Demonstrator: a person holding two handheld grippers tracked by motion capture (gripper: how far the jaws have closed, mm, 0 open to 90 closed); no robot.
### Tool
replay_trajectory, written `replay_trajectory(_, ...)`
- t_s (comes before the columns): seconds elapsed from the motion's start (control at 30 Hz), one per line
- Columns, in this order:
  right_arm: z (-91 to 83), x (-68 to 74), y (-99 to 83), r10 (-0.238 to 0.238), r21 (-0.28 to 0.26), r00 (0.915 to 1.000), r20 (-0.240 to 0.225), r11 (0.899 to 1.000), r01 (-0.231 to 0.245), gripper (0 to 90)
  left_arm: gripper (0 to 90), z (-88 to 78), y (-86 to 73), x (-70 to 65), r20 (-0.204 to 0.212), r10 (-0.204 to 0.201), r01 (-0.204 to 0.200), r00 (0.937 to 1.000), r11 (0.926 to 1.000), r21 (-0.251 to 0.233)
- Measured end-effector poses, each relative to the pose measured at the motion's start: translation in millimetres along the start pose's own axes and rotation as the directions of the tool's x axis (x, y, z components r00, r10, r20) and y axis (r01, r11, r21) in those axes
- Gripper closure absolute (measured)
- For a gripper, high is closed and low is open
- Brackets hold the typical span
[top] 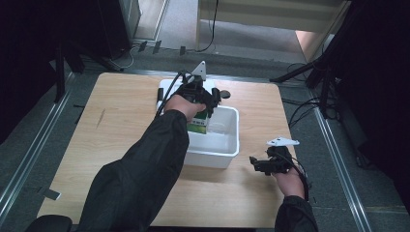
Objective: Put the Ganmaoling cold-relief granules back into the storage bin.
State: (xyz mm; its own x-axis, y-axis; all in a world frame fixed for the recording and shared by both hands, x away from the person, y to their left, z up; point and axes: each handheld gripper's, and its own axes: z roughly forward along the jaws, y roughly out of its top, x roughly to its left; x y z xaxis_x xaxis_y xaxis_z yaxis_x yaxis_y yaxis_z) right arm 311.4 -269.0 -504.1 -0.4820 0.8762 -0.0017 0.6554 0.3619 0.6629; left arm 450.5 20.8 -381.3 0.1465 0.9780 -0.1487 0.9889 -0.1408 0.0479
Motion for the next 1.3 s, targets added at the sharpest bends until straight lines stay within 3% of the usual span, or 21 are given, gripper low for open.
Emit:
replay_trajectory(0.23,-0.3,0.6,-0.3,0.0,0.001,1.0,-0.001,1.0,0.0,16.0,5.0,10.8,1.6,3.3,-0.033,-0.039,0.039,0.9987,0.9992,-0.007)
replay_trajectory(0.63,-0.9,0.6,-0.1,0.002,-0.002,1.0,-0.004,1.0,-0.002,16.0,4.3,18.9,5.5,-2.2,-0.061,-0.048,0.048,0.997,0.9988,-0.014)
replay_trajectory(0.73,-0.7,0.8,-0.1,0.002,-0.001,1.0,-0.005,1.0,-0.002,16.0,4.1,20.3,6.1,-2.0,-0.072,-0.031,0.031,0.9969,0.9995,-0.007)
replay_trajectory(0.83,-0.6,1.0,0.1,0.0,-0.003,1.0,-0.006,1.0,0.0,16.0,3.3,21.0,6.7,-2.1,-0.062,-0.036,0.035,0.9975,0.9994,-0.004)
replay_trajectory(1.03,-0.9,1.3,-0.2,-0.001,-0.001,1.0,-0.008,1.0,0.001,16.0,2.1,15.7,6.9,-0.1,-0.054,-0.034,0.032,0.998,0.9984,-0.046)
replay_trajectory(1.3,-0.7,1.3,-0.3,-0.003,0.004,0.9999,-0.011,1.0,0.003,16.0,2.2,6.7,3.2,6.3,-0.049,-0.031,0.029,0.9983,0.9991,-0.031)
